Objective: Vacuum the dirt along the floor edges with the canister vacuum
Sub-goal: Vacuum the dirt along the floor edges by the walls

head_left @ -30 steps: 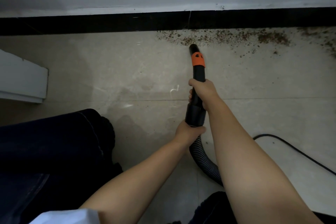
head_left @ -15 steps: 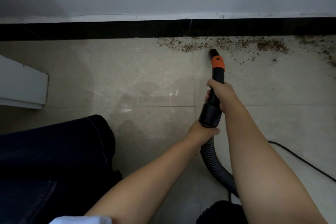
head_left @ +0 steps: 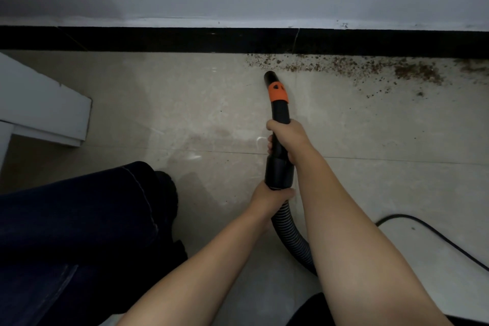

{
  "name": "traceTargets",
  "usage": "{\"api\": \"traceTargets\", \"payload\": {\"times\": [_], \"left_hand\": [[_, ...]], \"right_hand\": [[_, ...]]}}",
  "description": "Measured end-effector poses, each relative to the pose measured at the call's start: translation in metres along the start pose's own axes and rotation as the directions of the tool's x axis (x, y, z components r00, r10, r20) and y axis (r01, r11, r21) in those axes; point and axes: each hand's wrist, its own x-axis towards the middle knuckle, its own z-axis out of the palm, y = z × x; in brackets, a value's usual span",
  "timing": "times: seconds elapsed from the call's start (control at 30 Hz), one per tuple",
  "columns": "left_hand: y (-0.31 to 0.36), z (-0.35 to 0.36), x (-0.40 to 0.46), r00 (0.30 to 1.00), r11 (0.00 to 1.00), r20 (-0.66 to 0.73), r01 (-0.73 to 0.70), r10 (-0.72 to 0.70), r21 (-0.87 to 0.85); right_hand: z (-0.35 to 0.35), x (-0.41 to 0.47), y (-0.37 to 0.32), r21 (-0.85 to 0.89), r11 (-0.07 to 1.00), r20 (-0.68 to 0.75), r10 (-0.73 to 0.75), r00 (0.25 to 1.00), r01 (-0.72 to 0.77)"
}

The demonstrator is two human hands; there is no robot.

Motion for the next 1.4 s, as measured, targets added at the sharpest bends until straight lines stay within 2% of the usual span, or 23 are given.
{"api": "traceTargets", "payload": {"times": [0.27, 0.43, 0.87, 1.0, 1.17, 1.4], "left_hand": [[0.022, 0.031, 0.007, 0.990, 0.976, 0.137, -0.038, 0.009, 0.213], [0.027, 0.050, 0.011, 0.985, 0.975, 0.172, -0.033, -0.006, 0.221], [0.001, -0.008, 0.011, 0.999, 0.998, -0.044, 0.032, -0.030, 0.047], [0.004, -0.024, 0.010, 0.997, 1.000, -0.080, 0.024, -0.023, 0.004], [0.017, -0.022, 0.012, 0.999, 0.996, -0.047, 0.003, 0.001, 0.094], [0.036, 0.011, 0.016, 0.996, 0.969, 0.087, -0.034, 0.013, 0.244]], "right_hand": [[-0.057, 0.004, -0.007, 0.157, 0.988, -0.182, 0.027, 0.983, 0.002], [-0.074, 0.009, -0.014, 0.166, 0.986, -0.224, 0.032, 0.974, 0.006], [0.014, 0.013, 0.000, -0.048, 0.999, 0.013, -0.003, 1.000, 0.003], [0.034, 0.014, 0.000, -0.067, 0.997, 0.043, -0.020, 0.999, 0.023], [0.023, 0.015, -0.008, 0.007, 1.000, -0.055, -0.023, 0.998, 0.024], [-0.031, 0.016, -0.016, 0.160, 0.987, -0.224, 0.025, 0.974, 0.012]]}}
